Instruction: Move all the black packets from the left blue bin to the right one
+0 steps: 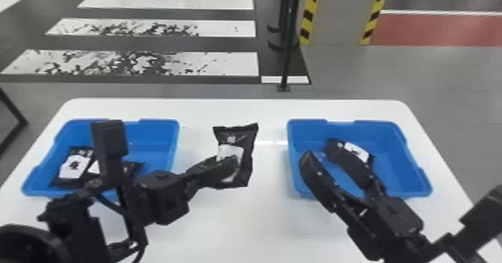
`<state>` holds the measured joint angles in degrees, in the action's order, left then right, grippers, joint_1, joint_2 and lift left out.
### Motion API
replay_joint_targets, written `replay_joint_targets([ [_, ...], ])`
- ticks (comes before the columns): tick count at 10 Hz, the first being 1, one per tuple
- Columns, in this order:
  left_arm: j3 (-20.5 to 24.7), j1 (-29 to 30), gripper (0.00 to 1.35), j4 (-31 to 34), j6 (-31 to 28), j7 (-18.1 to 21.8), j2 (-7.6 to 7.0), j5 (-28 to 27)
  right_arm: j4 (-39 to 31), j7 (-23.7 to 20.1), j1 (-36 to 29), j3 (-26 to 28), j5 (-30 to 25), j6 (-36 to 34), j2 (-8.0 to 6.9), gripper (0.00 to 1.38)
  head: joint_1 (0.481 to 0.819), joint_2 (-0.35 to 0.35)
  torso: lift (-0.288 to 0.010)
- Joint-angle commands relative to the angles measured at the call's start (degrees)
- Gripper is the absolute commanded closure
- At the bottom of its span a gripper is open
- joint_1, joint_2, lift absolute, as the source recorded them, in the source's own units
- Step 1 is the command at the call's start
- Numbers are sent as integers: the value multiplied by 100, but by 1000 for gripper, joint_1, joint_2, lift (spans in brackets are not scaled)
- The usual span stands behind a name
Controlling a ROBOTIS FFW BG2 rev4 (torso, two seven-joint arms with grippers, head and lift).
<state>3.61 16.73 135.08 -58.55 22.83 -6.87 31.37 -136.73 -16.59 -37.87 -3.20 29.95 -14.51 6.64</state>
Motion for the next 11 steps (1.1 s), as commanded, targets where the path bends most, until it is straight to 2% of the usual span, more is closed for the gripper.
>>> replay_joint_targets([
  [1,-247,-14,1208,-2,-9,19,-7,108,195,-20,229,-91,215,-68,21,309,695,-38,-140],
  [8,-749,-112,1208,-2,-122,37,-51,405,898,-134,1003,-400,650,-68,39,346,695,-102,-140],
  [9,-761,-140,1208,-2,-136,37,-51,417,996,-213,1087,-422,753,-222,39,522,695,-98,-140],
  [11,-772,-140,1208,-2,-150,37,-51,451,1024,-230,1115,-411,821,-433,39,1047,695,-80,-140],
])
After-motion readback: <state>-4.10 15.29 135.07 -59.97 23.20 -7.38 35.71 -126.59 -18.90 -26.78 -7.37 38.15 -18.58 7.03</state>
